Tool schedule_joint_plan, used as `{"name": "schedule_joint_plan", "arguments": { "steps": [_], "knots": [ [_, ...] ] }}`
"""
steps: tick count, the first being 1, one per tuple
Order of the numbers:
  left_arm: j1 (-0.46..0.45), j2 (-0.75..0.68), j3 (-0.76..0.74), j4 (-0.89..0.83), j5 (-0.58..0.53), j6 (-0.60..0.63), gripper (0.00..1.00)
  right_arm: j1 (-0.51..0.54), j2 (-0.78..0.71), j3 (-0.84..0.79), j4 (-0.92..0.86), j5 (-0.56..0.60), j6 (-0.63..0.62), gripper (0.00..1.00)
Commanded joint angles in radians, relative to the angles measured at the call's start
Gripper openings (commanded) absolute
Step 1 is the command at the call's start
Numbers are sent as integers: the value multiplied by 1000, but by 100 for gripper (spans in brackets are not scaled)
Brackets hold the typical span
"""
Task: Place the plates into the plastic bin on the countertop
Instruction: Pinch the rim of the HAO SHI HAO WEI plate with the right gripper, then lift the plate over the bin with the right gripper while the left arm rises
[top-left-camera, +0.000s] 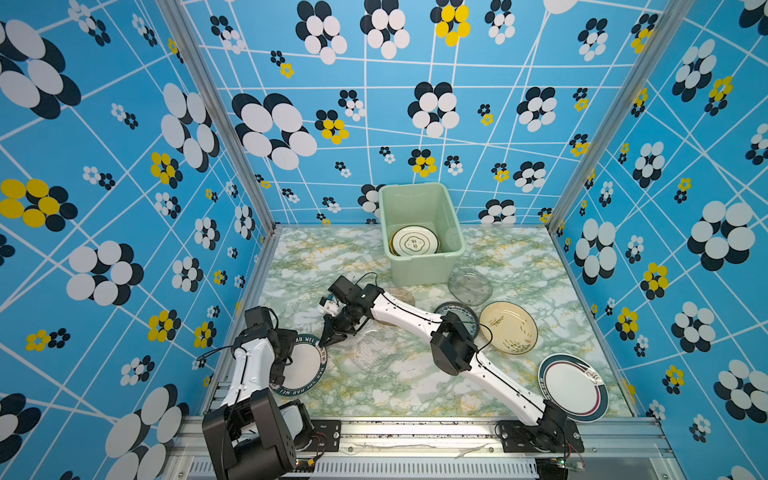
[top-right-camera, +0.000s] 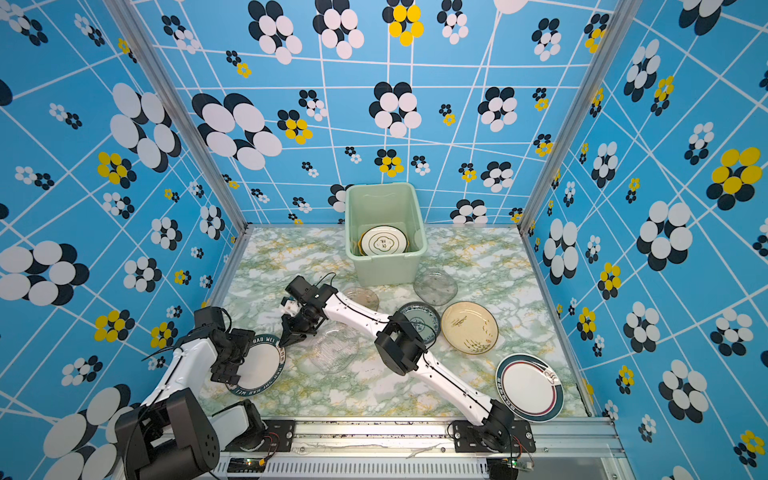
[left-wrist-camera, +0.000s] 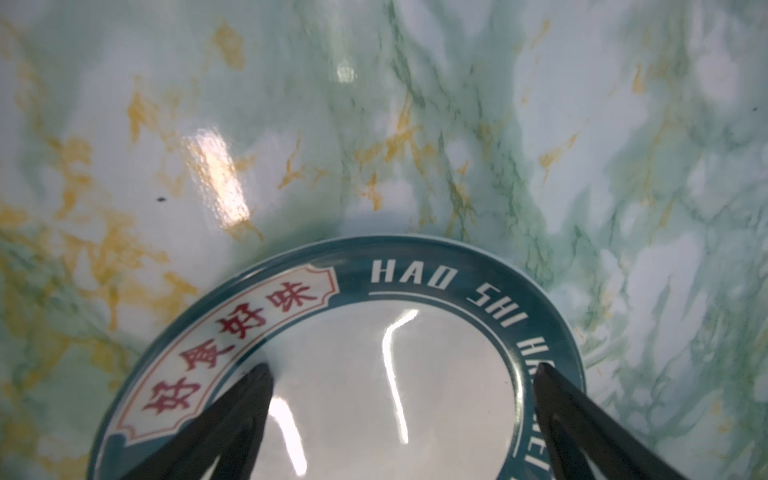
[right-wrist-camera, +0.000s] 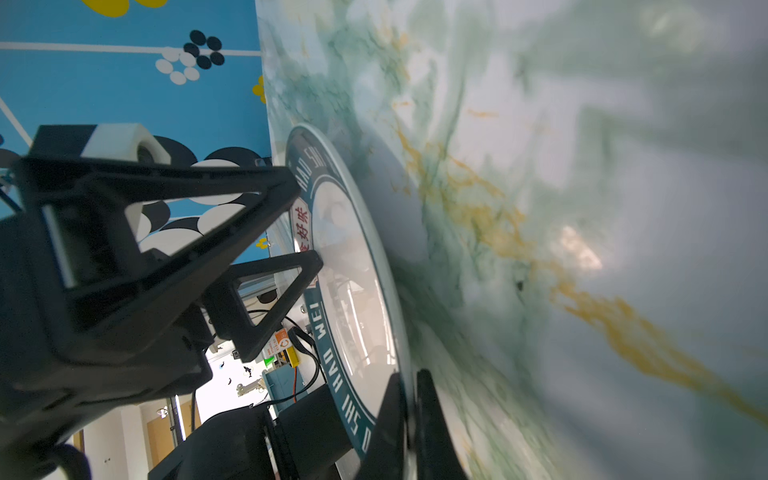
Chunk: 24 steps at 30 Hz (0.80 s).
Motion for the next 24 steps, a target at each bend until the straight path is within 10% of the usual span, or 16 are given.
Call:
{"name": "schedule_joint_plan", "arguments": {
  "steps": [1, 24],
  "knots": [
    [-11, 5, 4, -19, 13, -1, 99, 5, 12, 25, -2, 21, 4, 0],
    [-349, -195, 488, 72, -12, -4, 99, -100, -411, -28, -287, 350, -43, 0]
  ]
}}
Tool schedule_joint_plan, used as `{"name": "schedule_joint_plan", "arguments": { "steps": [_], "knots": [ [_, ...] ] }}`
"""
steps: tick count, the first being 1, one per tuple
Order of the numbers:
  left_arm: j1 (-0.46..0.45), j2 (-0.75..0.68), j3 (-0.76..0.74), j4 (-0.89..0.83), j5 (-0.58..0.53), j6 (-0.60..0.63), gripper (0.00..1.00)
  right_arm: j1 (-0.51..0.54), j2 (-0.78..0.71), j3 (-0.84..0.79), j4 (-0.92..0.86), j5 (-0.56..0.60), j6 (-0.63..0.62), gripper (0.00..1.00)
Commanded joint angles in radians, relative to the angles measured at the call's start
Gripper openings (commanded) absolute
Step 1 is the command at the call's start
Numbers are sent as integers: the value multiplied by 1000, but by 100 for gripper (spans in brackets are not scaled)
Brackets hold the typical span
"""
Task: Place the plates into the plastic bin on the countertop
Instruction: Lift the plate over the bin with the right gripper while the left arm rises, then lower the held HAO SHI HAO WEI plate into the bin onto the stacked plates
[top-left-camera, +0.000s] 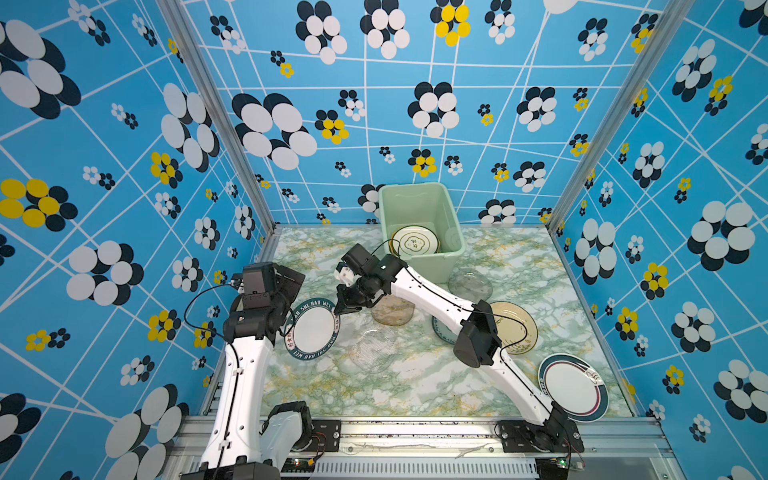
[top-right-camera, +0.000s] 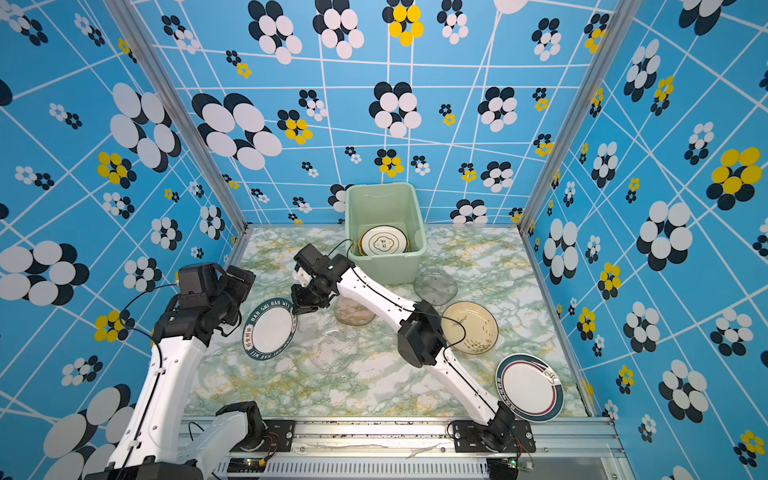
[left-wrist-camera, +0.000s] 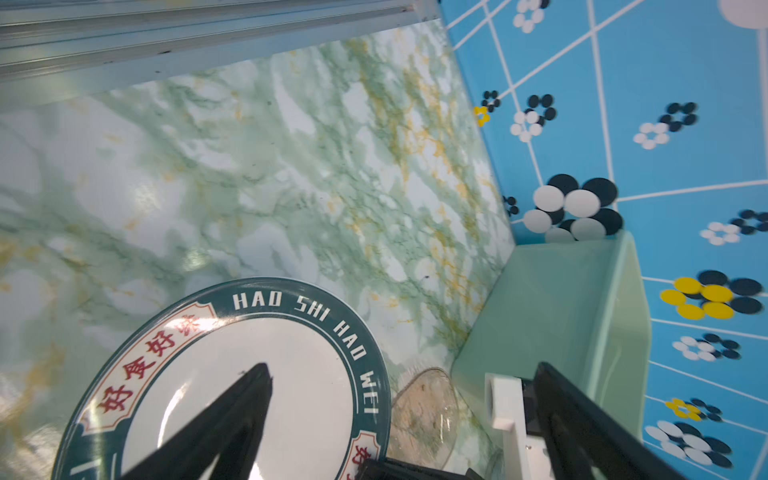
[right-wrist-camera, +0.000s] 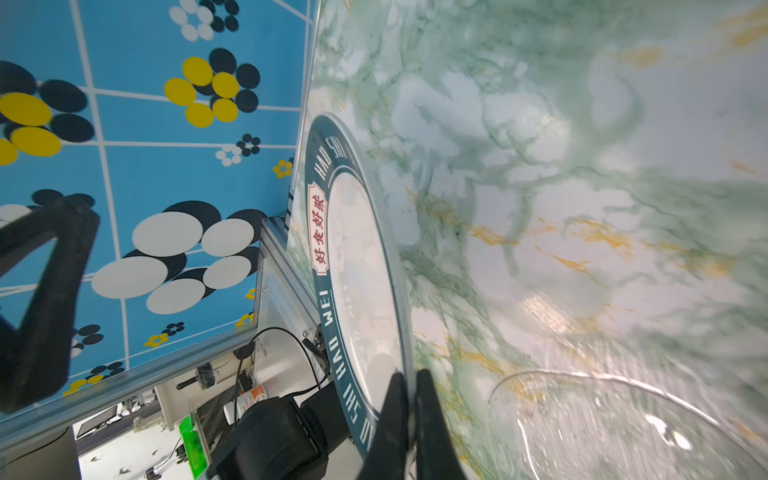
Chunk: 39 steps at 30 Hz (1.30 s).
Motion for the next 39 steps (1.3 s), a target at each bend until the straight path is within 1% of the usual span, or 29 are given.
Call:
{"name": "schedule_joint_plan", "arguments": {
  "steps": [1, 5, 10, 13, 19, 23, 27, 30, 35, 39],
  "knots": [
    [-48, -25, 53, 61, 12, 17, 99, -30, -99, 56, -94, 67, 8, 0],
    [-94, -33, 117, 125, 64, 32, 99, -89, -159, 76, -118, 90, 56, 0],
    [-145, -36, 204, 177, 159, 100, 99, -166, -234, 98, -85, 99, 117, 0],
    [-164, -55, 225, 203, 200, 146, 99, -213, -256, 115, -67, 101, 154, 0],
    [-174, -96, 253, 188, 276, 278, 99, -280, -299, 122, -42, 152, 193, 0],
    [-180, -112, 251, 173, 306, 338, 99, -321, -307, 120, -22, 192, 238, 0],
    [-199, -112, 227, 198, 325, 379, 99, -348, -346, 119, -18, 240, 276, 0],
    [-242, -108, 196, 250, 330, 434, 99, -359, -361, 114, -23, 278, 290, 0],
    [-338, -63, 196, 269, 339, 569, 99, -376, -391, 89, -26, 337, 332, 0],
    [-429, -35, 208, 262, 279, 669, 99, -397, -433, -2, 11, 387, 401, 0]
  ]
}}
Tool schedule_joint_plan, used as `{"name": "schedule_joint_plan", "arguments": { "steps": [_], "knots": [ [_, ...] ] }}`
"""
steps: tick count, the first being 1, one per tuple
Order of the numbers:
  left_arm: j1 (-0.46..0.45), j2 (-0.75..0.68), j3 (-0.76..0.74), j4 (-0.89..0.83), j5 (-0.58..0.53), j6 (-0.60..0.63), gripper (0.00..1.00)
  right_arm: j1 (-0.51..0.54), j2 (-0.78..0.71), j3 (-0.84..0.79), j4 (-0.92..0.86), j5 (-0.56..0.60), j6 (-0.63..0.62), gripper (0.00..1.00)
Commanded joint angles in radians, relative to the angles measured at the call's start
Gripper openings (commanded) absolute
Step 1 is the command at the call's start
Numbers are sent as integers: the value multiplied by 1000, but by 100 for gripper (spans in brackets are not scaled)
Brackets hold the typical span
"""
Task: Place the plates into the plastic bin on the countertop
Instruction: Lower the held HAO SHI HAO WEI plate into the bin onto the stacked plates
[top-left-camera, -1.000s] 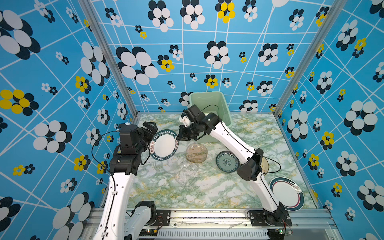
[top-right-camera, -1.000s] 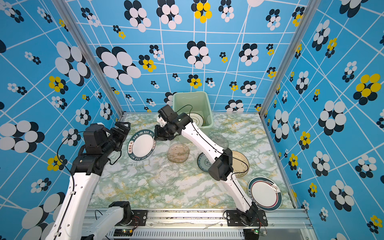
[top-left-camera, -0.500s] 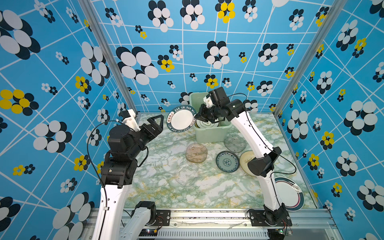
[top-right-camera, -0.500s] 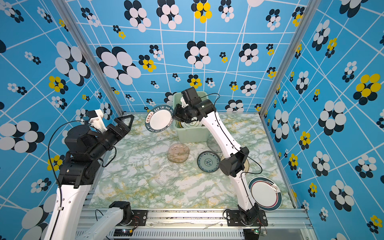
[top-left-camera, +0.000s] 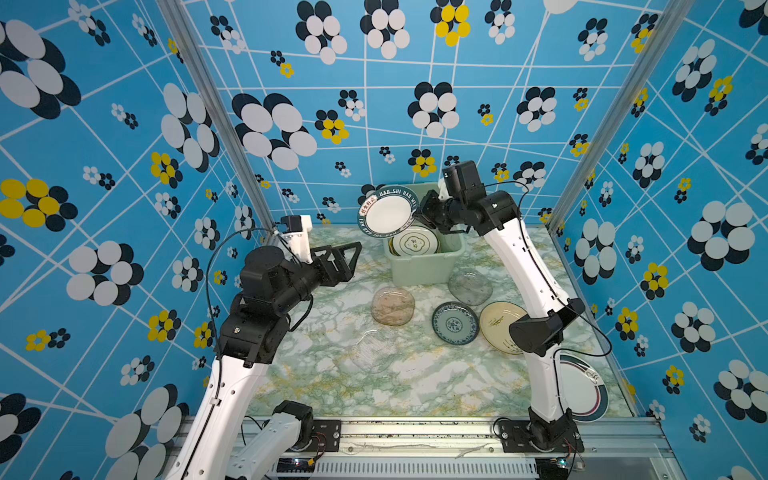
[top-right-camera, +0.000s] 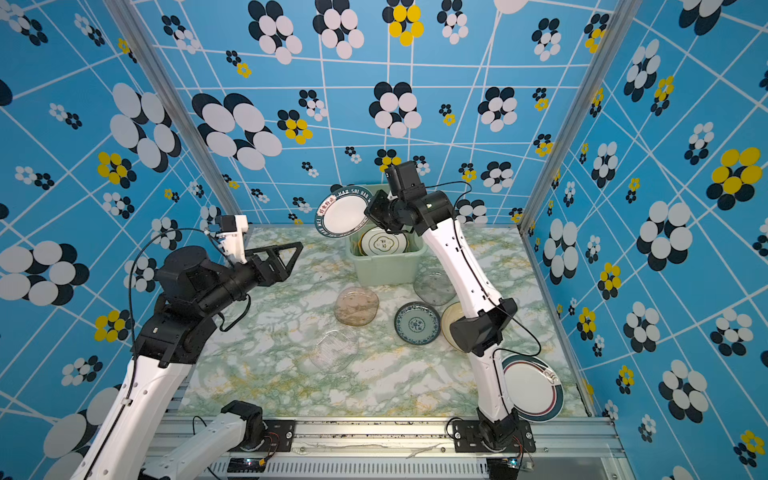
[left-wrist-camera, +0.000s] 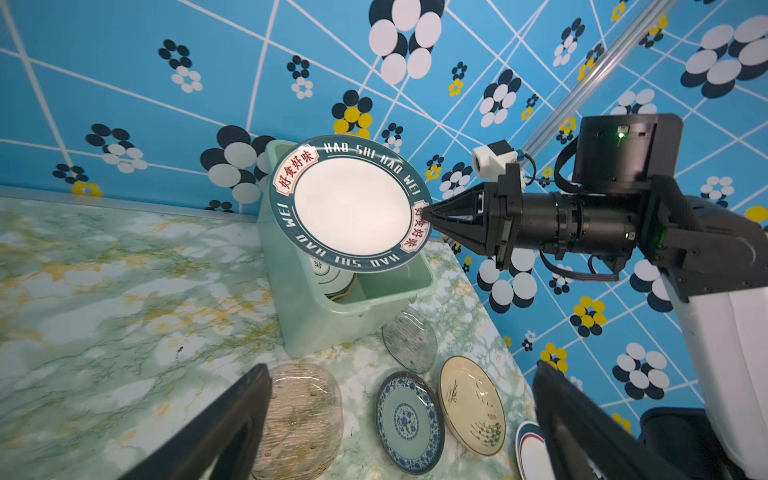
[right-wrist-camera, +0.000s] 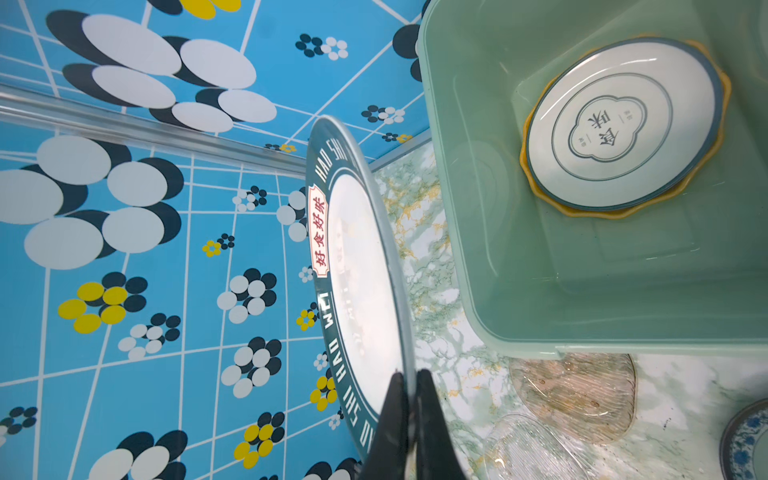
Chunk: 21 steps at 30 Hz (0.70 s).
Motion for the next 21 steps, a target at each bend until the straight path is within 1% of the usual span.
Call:
{"name": "schedule_joint_plan", "arguments": {
  "steps": [1, 6, 8, 13, 19, 21],
  "knots": [
    [-56, 12, 6, 29, -37, 136, 99, -22, -71, -75, 90, 73, 83, 0],
    [-126, 23, 26, 6, -97, 294, 99, -54, -110, -211, 197, 103, 196, 0],
    [-140, 22, 27, -1, -97, 357, 99, -67, -110, -251, 233, 106, 252, 0],
    [-169, 33, 34, -20, -79, 494, 99, -85, -105, -306, 278, 147, 335, 0],
    [-198, 79, 68, -61, -60, 607, 99, -99, -83, -340, 292, 205, 402, 0],
    [-204, 93, 68, -53, -53, 622, 99, -102, -66, -340, 285, 221, 419, 0]
  ]
}}
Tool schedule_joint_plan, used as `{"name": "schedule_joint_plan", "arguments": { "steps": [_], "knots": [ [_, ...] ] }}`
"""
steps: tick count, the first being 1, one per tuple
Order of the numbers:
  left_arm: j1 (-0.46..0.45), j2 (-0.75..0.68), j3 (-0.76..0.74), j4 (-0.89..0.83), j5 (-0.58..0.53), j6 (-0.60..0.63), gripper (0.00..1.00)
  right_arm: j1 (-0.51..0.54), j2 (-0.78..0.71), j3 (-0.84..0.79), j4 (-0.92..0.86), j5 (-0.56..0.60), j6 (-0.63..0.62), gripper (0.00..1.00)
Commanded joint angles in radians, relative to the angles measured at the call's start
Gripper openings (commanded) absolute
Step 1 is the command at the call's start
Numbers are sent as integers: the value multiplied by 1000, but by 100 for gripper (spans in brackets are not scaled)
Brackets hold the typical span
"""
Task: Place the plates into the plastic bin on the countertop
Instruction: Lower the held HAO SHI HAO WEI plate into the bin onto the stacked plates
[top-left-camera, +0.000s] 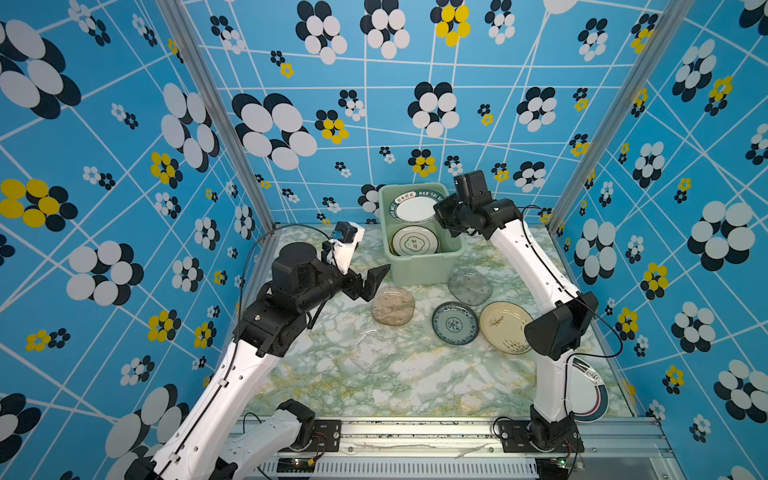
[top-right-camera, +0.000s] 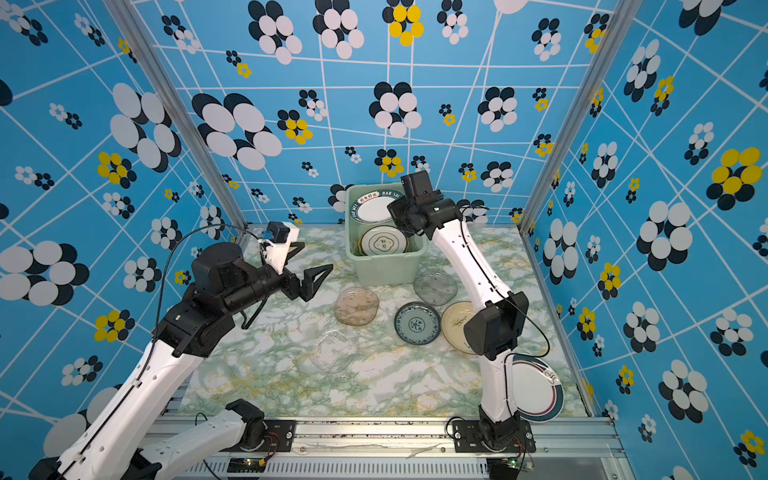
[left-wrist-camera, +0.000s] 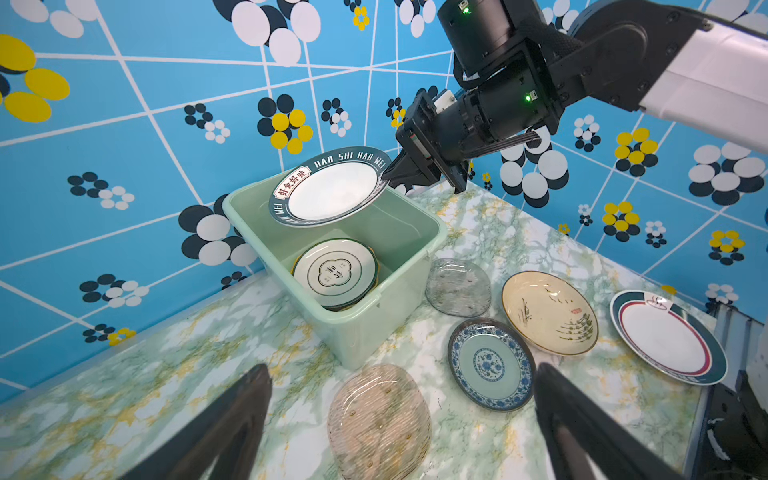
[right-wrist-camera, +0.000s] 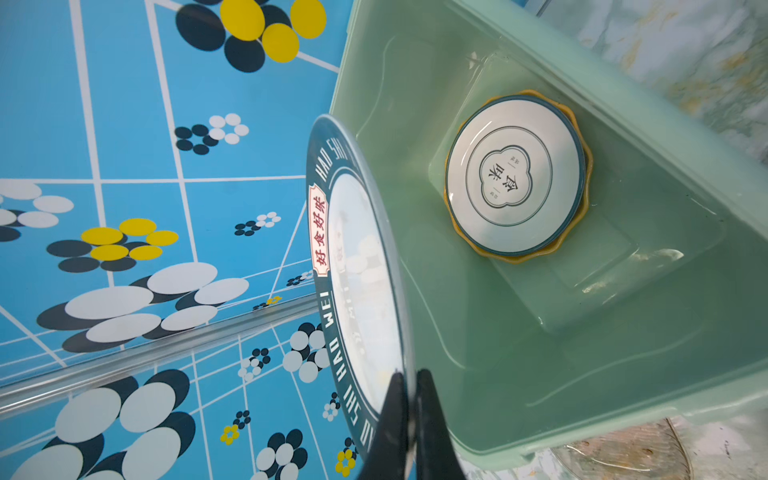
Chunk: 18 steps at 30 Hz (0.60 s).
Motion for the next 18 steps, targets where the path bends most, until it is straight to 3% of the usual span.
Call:
{"name": "schedule_joint_plan", "arguments": {
  "steps": [1, 10, 18],
  "knots": [
    [-12, 23, 30, -8, 18, 81, 99, -9, 20, -4, 58, 57, 63, 0],
    [-14, 114, 42, 63, 14, 2, 99, -11, 114, 11, 67, 101, 180, 0],
    [-15, 153, 55, 40, -4, -12, 99, -6, 256, 139, 25, 138, 236, 0]
  ]
}}
